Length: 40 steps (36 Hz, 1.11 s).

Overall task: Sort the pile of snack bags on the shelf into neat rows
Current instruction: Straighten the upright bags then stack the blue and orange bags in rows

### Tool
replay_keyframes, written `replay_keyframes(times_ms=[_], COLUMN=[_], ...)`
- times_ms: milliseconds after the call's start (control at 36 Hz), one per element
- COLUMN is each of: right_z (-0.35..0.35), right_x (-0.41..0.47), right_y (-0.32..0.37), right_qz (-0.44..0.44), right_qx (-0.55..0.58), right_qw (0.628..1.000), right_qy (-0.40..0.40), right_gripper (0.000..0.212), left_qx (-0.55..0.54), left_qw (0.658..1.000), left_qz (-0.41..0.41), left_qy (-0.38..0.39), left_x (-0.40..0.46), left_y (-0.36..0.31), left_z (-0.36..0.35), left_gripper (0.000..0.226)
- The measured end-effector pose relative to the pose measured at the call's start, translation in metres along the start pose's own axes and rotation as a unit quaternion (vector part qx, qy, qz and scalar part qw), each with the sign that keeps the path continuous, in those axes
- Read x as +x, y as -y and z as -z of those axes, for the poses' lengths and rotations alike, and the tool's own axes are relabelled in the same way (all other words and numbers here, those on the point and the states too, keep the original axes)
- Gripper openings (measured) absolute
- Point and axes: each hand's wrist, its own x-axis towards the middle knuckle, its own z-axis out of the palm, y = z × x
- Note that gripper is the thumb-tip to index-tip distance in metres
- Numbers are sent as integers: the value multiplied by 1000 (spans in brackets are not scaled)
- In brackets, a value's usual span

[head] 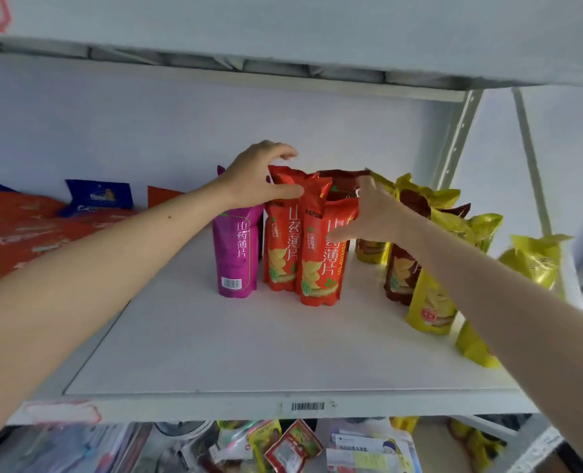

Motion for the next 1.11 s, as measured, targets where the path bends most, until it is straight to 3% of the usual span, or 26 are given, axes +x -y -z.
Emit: replay_keyframes(times_ms=[83,222,444,583,778,917,1028,1111], right_z=[-35,-81,-106,-124,-157,-174,-185,-192], right_x=[-5,-15,-18,-17,-20,-20,-18,-20], right_y=[0,-14,-7,-3,1,18,24,19], right_qz=[-55,-41,-15,-39,-52,-41,-32,-40], right_qx=[85,281,279,283,281,294,304,304], right_qw=[995,935,931,929,926,923,923,925], right_qy=[0,-212,-234,-236,-248,-244,-234,-224], right_gripper=[137,140,135,138,115,110,114,120], left_qx=[-21,-67,-165,-181,-152,-175,-238,-231], left_qw=[996,968,933,925,924,918,908,907], left_qz=[37,157,289,309,323,331,330,335], left_qy=[-84,-182,-138,-123,-137,-131,-99,-107], left_x=[-28,-84,-126,-128,-133,-141,-146,-147], left_y=[18,43,67,69,86,90,99,97], left_z=[-4,-31,-88,-103,-110,-104,-103,-104], left_gripper=[90,129,151,144,126,116,106,114])
